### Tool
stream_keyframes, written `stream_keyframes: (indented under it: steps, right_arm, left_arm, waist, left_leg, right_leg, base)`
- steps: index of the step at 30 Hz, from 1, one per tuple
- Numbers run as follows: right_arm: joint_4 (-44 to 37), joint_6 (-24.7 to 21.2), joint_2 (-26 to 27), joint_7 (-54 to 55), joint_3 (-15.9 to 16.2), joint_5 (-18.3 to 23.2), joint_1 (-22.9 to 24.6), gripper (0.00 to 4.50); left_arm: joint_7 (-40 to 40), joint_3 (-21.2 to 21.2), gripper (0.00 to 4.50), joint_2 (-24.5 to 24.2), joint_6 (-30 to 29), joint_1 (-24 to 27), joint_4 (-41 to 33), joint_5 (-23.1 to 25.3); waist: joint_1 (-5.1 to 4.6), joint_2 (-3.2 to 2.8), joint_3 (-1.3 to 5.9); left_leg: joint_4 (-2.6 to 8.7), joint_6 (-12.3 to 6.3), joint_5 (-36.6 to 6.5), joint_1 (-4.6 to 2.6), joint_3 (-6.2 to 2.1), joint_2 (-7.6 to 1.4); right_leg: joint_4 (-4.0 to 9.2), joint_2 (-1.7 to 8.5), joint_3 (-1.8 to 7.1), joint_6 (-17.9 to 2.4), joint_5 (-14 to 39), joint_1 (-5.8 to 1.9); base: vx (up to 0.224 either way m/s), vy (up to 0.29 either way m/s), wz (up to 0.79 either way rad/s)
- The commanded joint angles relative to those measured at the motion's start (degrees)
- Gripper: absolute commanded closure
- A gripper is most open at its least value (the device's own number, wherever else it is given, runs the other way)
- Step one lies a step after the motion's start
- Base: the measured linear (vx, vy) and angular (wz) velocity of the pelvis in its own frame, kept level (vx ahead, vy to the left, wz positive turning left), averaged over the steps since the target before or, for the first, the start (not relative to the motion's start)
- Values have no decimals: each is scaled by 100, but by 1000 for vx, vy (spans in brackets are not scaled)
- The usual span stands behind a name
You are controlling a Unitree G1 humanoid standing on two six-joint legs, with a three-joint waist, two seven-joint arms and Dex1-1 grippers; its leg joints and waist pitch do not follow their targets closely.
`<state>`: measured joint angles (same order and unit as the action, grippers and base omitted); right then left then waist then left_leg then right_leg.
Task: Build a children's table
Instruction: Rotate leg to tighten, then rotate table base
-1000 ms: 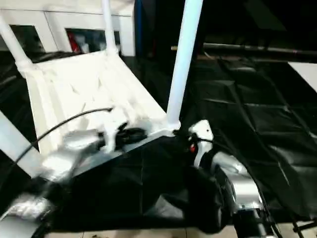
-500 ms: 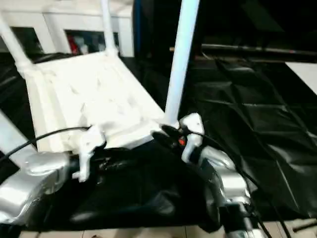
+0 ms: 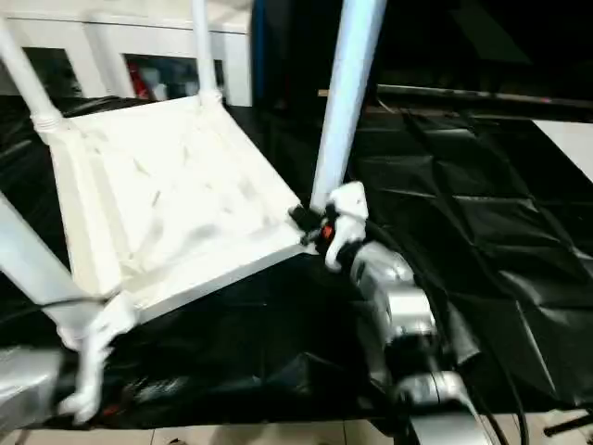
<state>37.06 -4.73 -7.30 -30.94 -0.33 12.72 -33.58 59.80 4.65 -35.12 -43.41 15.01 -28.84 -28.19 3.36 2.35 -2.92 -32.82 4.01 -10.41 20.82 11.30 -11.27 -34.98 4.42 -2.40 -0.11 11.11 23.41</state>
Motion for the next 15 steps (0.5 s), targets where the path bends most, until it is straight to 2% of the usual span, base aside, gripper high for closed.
stream_keyframes:
  steps: [1,2,3,5,7,8,9,10,14,15]
  right_arm:
    - [448,244,-90,346,-202,-138,-239,445]
    - [448,244,-90,346,-202,-138,-239,445]
    - [751,371,-139,524,-246,-202,-401,450]
    - [909,442,-163,602,-264,-237,-486,450]
    - [1438,707,-234,775,-380,-278,-776,450]
    - [1438,707,-234,775,-380,-278,-776,450]
    - [1595,836,-234,647,-446,-190,-873,450]
    - [1491,821,-198,394,-444,-102,-820,450]
    - [1346,827,-149,69,-375,-39,-672,450]
    - [1328,859,-150,0,-333,-68,-579,450]
  left_arm:
    - [166,416,78,-124,-56,253,-200,-315]
    - [166,416,78,-124,-56,253,-200,-315]
    - [301,622,46,-246,27,529,-181,-349]
    - [374,724,41,-310,84,667,-151,-359]
    - [613,1221,32,-506,269,1160,54,-350]
    - [613,1221,18,-506,269,1160,54,-350]
    - [769,1597,7,-669,433,1401,284,-271]
    - [909,1859,7,-787,529,1492,452,-251]
    - [992,2219,7,-897,656,1408,687,-373]
    - [885,2331,7,-857,873,1139,901,-417]
  waist:
    - [-9,-78,290]
    - [-14,-78,289]
    - [-15,-62,285]
    - [-27,-83,279]
    - [-22,-74,272]
    - [-42,-57,265]
    - [-35,-66,265]
    - [-25,-96,262]
    - [-23,-85,260]
    - [-5,-96,256]
  left_leg:
    - [382,52,-1371,-82,-50,-157]
    - [369,50,-1368,-80,-51,-155]
    - [371,39,-1404,-79,-45,-154]
    - [377,42,-1480,-77,-54,-152]
    - [361,57,-1573,-105,-46,-164]
    - [372,52,-1609,-74,-52,-158]
    - [363,42,-1690,-110,-43,-158]
    - [375,30,-1721,-100,-56,-158]
    - [390,-6,-1780,-113,-63,-174]
    - [396,-2,-1779,-118,-66,-170]
  right_leg:
    - [385,212,222,-1094,1019,-211]
    - [369,222,225,-1116,1011,-201]
    - [386,210,221,-1063,1094,-204]
    - [388,212,221,-1022,1232,-196]
    - [395,216,228,-996,1303,-160]
    - [399,213,225,-993,1354,-174]
    - [408,194,230,-938,1378,-149]
    - [404,195,231,-925,1361,-163]
    - [395,192,233,-965,1243,-166]
    - [402,198,233,-990,1243,-166]
  base:
    - [0,0,0]
    - [0,0,0]
    - [0,0,0]
    - [0,0,0]
    - [0,0,0]
    - [0,0,0]
    - [0,0,0]
    - [0,0,0]
    - [0,0,0]
    - [0,0,0]
